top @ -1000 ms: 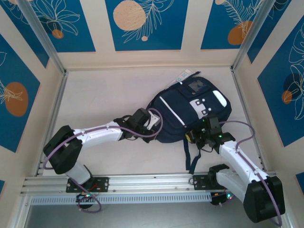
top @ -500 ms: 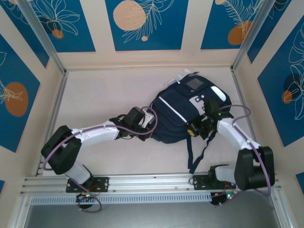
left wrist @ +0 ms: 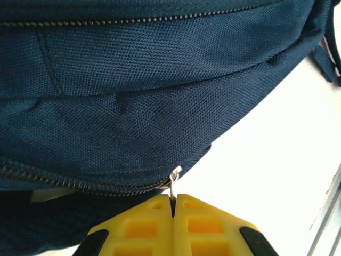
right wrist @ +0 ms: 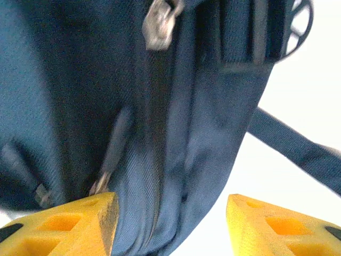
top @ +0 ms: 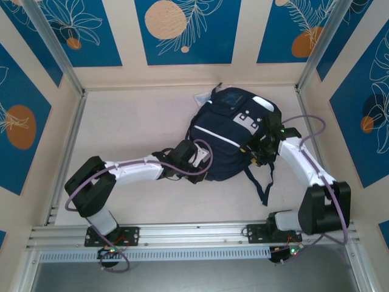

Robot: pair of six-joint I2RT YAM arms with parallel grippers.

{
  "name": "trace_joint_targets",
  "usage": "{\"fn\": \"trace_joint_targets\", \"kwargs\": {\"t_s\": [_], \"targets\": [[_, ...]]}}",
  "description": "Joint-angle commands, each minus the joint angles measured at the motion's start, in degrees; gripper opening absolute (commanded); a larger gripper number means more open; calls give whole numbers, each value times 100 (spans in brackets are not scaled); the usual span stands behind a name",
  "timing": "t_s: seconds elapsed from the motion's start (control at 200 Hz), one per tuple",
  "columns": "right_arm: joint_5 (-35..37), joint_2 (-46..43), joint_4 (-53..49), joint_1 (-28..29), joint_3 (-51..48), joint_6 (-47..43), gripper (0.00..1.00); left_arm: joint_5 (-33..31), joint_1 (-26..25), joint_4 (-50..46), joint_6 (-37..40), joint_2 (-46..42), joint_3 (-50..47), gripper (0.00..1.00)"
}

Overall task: Pack the student bag
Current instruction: Zip the student bag at the center of the table.

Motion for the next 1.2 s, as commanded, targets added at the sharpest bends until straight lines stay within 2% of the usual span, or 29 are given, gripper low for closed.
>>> {"fn": "trace_joint_targets", "kwargs": {"t_s": [0.0,0.135,0.235,0.345,0.605,0.725,0.81,0.935,1.195], "targets": [[-514,-775,-39,155,-561,955,56,464,-122,-116,-136,106,272,0],[-999,-1477,876,501,-1417,1997,58,531,-180,-161,-171,164,466,0],[-918,-1543,1363,876,-1728,2430,59,578,-212,-162,-216,199,507,0],[-795,-1298,1665,1171,-1832,2619,59,613,-263,-141,-251,180,484,0],[-475,-708,2253,1384,-1808,2590,57,664,-393,-112,-291,68,452,0],[-419,-419,2268,1510,-1748,2548,41,625,-406,-105,-304,5,398,0],[-321,-360,2243,1537,-1776,2528,20,563,-402,-154,-262,-54,356,0],[-153,-454,2075,1488,-1843,2442,0,365,-406,-325,-102,-122,306,0],[-110,-855,1741,1184,-2086,2248,0,-373,-271,-831,214,-250,171,0]]}}
